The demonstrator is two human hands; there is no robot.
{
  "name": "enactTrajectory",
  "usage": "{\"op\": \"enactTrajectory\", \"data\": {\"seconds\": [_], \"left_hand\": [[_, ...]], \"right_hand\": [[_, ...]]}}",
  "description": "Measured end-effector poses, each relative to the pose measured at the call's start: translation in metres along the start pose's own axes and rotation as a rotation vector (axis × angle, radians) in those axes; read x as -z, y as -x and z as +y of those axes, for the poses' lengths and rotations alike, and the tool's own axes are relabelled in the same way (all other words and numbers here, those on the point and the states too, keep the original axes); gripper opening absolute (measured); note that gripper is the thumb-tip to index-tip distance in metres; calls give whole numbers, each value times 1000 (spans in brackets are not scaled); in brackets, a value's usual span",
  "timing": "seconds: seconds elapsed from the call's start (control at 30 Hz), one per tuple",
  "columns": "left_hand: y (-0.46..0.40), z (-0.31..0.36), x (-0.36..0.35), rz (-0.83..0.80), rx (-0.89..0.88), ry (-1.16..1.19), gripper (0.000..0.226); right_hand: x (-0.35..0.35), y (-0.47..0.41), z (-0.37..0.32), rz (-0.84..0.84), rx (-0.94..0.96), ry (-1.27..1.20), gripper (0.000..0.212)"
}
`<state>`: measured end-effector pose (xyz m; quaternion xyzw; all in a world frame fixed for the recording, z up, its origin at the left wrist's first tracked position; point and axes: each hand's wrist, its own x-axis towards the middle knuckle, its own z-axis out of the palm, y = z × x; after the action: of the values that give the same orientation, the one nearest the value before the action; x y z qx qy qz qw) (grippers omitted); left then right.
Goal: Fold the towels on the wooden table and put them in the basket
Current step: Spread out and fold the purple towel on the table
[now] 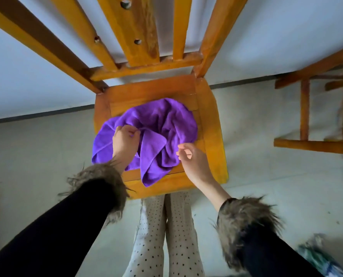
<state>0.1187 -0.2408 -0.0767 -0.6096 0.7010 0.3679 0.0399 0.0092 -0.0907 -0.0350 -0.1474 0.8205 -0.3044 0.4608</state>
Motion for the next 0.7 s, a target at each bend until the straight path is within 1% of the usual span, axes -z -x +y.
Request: {"op": "enactTrajectory", "data": {"seconds": [0.07, 0.13, 0.2, 0.23, 0.27, 0.33, 0.4, 0.47, 0.53, 0.63, 0.7], "left_hand": [[9, 8, 15, -32, 29, 128, 12], [21, 15, 34, -148, -16, 259, 4], [36, 26, 59, -226, -117, 269, 12], [44, 34, 73, -233, -158, 266, 16], [53, 44, 88, -225, -200, 274, 18], [70, 64, 118, -176, -276, 302, 14], [84, 83, 151, -117, -347, 295, 9], [96, 96, 182, -76, -414, 288, 6], [111, 103, 212, -38, -451, 276, 6], [140, 111, 257, 38, -440, 346, 12], [164, 120, 292, 139, -449, 363, 11]], "right_hand": [[1, 5, -11, 22, 55, 25, 28], [5, 11, -29, 43, 182, 94, 42], [10, 17, -52, 17, 337, 228, 55], [12, 22, -65, -7, 391, 307, 56], [15, 29, -79, -14, 432, 383, 51], [22, 47, -107, 47, 521, 471, 29], [34, 65, -135, 118, 571, 414, 18], [52, 84, -168, 134, 582, 347, 17], [71, 105, -202, 93, 623, 390, 20], [91, 143, -256, 31, 781, 561, 30], [100, 171, -290, 15, 893, 596, 32]]}}
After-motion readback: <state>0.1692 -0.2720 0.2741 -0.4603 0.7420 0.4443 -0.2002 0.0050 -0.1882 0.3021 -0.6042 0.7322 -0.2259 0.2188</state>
